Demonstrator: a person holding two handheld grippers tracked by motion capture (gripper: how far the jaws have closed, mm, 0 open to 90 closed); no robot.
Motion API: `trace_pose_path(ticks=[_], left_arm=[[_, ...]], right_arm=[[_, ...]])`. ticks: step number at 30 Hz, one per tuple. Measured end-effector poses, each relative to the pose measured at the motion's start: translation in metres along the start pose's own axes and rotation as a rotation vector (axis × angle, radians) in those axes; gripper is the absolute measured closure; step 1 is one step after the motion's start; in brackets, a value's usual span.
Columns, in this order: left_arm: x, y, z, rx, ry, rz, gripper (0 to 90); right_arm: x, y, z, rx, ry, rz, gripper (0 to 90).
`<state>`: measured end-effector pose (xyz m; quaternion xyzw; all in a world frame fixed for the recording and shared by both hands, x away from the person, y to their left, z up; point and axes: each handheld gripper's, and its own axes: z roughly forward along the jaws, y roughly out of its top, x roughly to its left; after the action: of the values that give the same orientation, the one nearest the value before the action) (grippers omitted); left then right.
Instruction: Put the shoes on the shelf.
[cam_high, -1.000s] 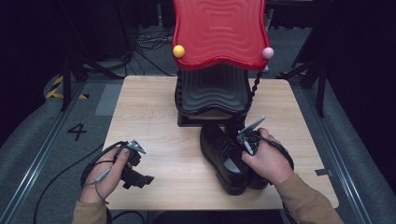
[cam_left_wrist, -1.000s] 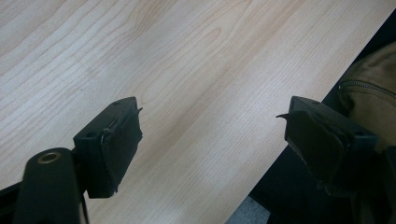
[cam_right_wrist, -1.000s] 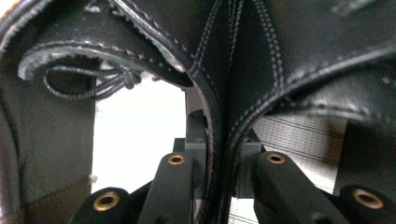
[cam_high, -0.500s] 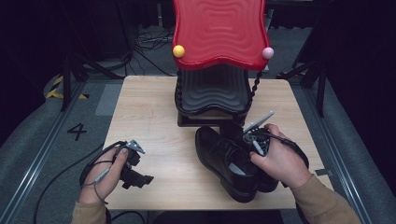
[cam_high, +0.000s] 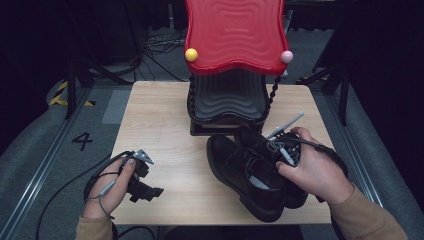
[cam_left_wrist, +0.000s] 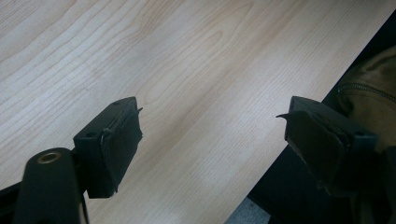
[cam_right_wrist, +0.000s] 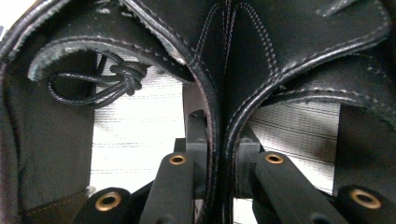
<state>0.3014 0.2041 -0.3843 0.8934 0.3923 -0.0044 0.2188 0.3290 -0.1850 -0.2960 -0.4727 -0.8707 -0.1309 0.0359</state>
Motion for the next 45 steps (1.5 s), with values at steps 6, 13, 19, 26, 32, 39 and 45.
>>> trace_pose_path(ticks=[6, 13, 19, 26, 32, 39, 45], left_arm=[[0.0, -0.001, -0.001, -0.004, 0.0, -0.001, 19.1], [0.001, -0.001, -0.001, -0.006, 0.005, 0.004, 19.1], [0.001, -0.001, -0.002, -0.009, 0.0, -0.002, 19.1], [0.001, -0.002, -0.003, -0.01, 0.0, -0.006, 19.1], [0.001, -0.002, -0.003, -0.01, -0.001, -0.006, 19.1], [0.001, -0.003, -0.003, -0.012, -0.002, -0.012, 19.1], [0.003, -0.004, -0.003, -0.016, -0.001, -0.011, 19.1]], right_arm=[[-0.002, 0.003, -0.018, -0.015, 0.007, -0.004, 81.7], [-0.001, 0.008, -0.036, -0.017, 0.001, -0.005, 81.7], [-0.001, 0.012, -0.055, -0.024, -0.009, -0.007, 81.7], [0.003, 0.015, -0.077, -0.042, -0.01, -0.016, 81.4], [0.007, 0.016, -0.094, -0.06, -0.003, -0.029, 81.3], [0.013, 0.019, -0.114, -0.074, -0.01, -0.042, 81.3], [0.016, 0.025, -0.133, -0.081, -0.003, -0.051, 81.3]])
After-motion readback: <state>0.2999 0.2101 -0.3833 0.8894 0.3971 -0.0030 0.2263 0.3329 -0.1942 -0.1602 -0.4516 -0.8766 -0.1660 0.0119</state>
